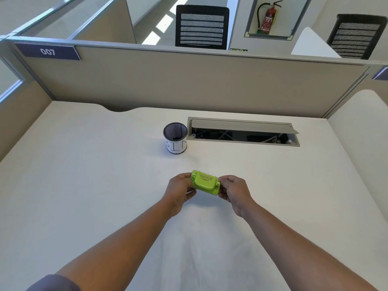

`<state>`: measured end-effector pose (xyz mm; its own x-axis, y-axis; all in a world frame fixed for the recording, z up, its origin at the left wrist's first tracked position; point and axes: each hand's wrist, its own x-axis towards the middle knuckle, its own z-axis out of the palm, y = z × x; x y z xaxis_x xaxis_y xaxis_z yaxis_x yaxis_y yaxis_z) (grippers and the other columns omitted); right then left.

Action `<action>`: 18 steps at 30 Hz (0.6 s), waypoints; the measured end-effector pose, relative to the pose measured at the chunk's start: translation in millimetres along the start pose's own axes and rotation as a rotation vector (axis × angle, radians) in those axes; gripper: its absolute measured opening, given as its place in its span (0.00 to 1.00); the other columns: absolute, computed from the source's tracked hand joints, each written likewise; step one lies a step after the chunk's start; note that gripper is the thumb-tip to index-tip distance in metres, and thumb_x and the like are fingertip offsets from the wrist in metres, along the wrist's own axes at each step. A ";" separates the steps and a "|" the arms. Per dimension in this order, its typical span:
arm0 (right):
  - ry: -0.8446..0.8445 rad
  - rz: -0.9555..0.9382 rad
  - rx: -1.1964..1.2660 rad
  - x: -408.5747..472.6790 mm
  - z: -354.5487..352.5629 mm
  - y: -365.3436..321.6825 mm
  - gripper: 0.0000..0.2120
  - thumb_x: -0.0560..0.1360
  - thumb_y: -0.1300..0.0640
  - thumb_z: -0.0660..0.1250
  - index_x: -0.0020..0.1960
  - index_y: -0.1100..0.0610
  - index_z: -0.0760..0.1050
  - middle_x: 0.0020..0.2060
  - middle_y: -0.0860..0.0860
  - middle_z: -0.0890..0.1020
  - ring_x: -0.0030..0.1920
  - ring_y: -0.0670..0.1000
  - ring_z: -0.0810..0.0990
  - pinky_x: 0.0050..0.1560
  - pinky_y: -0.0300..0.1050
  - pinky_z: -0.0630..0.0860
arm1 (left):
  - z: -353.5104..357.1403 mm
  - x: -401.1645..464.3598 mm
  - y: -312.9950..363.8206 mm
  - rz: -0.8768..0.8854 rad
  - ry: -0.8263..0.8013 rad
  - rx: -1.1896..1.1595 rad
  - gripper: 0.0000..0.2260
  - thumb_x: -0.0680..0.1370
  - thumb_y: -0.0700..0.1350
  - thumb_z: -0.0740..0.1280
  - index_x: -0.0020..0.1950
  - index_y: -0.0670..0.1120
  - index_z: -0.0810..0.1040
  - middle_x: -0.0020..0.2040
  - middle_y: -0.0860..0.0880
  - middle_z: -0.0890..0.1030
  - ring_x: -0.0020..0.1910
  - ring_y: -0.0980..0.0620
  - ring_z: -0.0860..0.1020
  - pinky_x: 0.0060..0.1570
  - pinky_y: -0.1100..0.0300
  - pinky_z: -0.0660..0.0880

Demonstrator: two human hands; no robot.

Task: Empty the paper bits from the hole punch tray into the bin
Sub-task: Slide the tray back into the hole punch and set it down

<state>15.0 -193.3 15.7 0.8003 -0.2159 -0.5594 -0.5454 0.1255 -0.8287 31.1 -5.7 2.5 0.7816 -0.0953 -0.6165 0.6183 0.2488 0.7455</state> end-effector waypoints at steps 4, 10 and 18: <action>-0.028 0.008 -0.008 -0.6 0.0 -0.6 0.08 0.79 0.62 0.68 0.42 0.57 0.81 0.35 0.54 0.82 0.33 0.52 0.78 0.35 0.43 0.79 | -2.9 7.1 8.9 -0.017 0.089 0.007 0.09 0.79 0.46 0.66 0.50 0.44 0.85 0.42 0.48 0.86 0.38 0.49 0.83 0.40 0.57 0.81; -0.023 -0.007 -0.017 -1.1 -1.8 -3.0 0.08 0.78 0.63 0.68 0.41 0.57 0.82 0.34 0.53 0.81 0.33 0.51 0.76 0.35 0.42 0.76 | -16.1 9.1 22.9 -0.071 -0.004 0.216 0.06 0.78 0.47 0.71 0.49 0.45 0.84 0.40 0.47 0.85 0.34 0.50 0.82 0.37 0.58 0.81; -0.015 -0.013 -0.025 -0.3 -3.4 -5.7 0.09 0.78 0.62 0.69 0.39 0.56 0.82 0.34 0.53 0.81 0.33 0.51 0.76 0.34 0.42 0.76 | -15.9 12.8 31.2 -0.048 -0.032 0.302 0.04 0.75 0.46 0.74 0.44 0.47 0.86 0.38 0.49 0.86 0.31 0.51 0.80 0.34 0.59 0.81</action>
<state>17.0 -197.2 20.6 0.8106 -0.2032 -0.5493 -0.5413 0.0981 -0.8351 59.1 16.1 13.8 0.7499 -0.1319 -0.6483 0.6476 -0.0538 0.7601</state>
